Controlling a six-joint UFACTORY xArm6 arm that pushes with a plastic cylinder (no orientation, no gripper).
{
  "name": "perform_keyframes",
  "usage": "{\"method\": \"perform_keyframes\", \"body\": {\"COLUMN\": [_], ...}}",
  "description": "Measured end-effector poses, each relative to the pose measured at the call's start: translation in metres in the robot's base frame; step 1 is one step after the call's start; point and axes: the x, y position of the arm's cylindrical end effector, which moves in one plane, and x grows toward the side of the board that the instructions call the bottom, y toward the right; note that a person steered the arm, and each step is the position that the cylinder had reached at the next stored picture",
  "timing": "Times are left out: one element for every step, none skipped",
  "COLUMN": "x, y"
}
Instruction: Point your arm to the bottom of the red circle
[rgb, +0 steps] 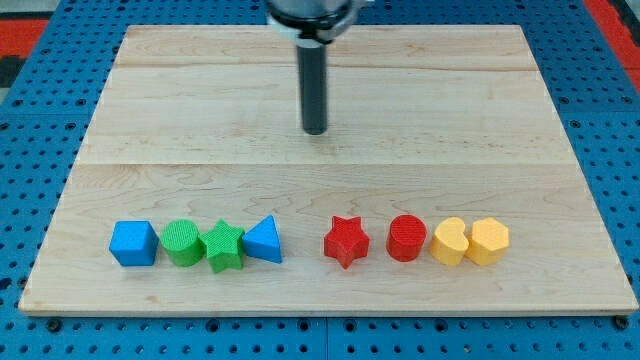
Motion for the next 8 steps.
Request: {"method": "perform_keyframes", "body": {"x": [0.016, 0.037, 0.093, 0.193, 0.232, 0.232, 0.231, 0.231], "y": [0.066, 0.158, 0.209, 0.221, 0.212, 0.203, 0.158, 0.08]}}
